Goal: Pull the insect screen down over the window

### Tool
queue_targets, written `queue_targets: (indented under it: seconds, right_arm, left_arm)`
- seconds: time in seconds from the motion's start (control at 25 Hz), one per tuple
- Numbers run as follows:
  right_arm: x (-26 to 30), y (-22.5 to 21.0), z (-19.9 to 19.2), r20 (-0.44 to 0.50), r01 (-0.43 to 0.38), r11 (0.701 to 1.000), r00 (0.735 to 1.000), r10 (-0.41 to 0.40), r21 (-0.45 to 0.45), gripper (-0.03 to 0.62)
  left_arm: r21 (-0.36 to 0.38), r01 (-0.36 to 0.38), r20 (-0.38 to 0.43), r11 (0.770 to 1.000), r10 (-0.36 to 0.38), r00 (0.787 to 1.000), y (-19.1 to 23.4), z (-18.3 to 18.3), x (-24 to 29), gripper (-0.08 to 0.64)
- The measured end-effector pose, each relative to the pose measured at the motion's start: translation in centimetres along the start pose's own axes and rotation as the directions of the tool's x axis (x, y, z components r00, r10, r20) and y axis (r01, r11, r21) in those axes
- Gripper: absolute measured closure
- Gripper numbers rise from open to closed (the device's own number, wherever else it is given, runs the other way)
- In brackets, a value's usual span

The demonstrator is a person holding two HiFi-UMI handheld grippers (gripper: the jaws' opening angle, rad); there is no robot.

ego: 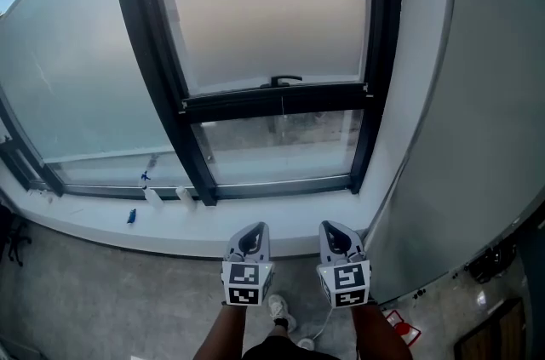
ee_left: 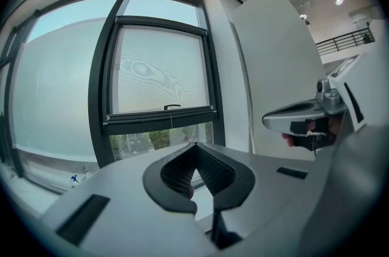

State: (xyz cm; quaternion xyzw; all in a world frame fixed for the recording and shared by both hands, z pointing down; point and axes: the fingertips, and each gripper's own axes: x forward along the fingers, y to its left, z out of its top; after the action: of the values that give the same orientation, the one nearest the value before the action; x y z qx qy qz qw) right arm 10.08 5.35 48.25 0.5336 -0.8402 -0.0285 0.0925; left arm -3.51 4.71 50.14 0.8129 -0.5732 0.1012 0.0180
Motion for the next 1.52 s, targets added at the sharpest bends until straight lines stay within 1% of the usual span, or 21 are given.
queue_targets:
  seconds: [0.16,0.32,0.48,0.64,0.72,0.8,0.88,1.04,1.2,1.4,1.52]
  right_arm:
    - [-1.1,0.0,-0.5,0.003,0.012,1.000,1.000,-0.012,0.018,0.588]
    - [-1.4,0.0,-0.6,0.008,0.028,0.999,1.000,-0.028,0.044,0.588]
    - [-1.8,0.7,1.4,0.014,0.023,0.997,1.000,-0.024,0.070,0.588]
    - [-1.9,1.1,3.1,0.035,0.027,0.998,0.999,-0.029,0.052,0.588]
    - [-1.6,1.1,3.1,0.034,0.036,0.998,0.999,-0.038,0.046,0.588]
    - [-1.4,1.1,3.0,0.029,0.045,0.997,0.998,-0.047,0.061,0.588]
    - [-1.3,1.3,2.9,0.021,0.053,0.996,0.998,-0.055,0.071,0.588]
    - [-1.0,2.0,2.6,0.012,0.066,0.997,0.998,-0.067,0.047,0.589]
    - [-0.8,3.0,2.6,0.006,0.058,0.998,0.998,-0.059,0.034,0.589]
    - [-0.6,3.6,2.4,0.002,0.061,0.998,0.998,-0.061,0.025,0.589]
    - [-0.3,4.1,2.6,0.002,0.058,0.998,0.998,-0.058,0.017,0.589]
  left_arm:
    - [-0.012,-0.026,-0.003,1.000,0.026,1.000,0.2,-0.2,-1.8,0.557]
    - [-0.001,-0.038,-0.001,0.999,0.038,0.999,0.0,-0.1,-2.6,0.557]
    - [-0.005,-0.031,-0.002,0.999,0.031,1.000,0.1,-0.2,-2.4,0.557]
    - [-0.021,-0.021,0.021,1.000,0.021,1.000,0.4,1.1,-2.4,0.557]
    - [-0.016,-0.025,0.033,1.000,0.025,0.999,0.6,1.5,-2.5,0.557]
    - [0.009,-0.047,0.025,0.999,0.047,0.999,1.0,1.2,-2.5,0.557]
    - [0.018,-0.057,0.015,0.998,0.056,0.998,1.3,0.9,-2.5,0.557]
    - [0.007,-0.045,0.009,0.999,0.045,0.999,1.8,0.7,-2.5,0.557]
    - [0.002,-0.036,0.014,0.999,0.036,0.999,2.1,0.7,-2.7,0.557]
    - [0.048,-0.031,0.015,0.998,0.031,0.999,2.2,0.8,-2.8,0.557]
    - [0.045,-0.024,0.019,0.999,0.023,1.000,2.4,0.8,-2.8,0.557]
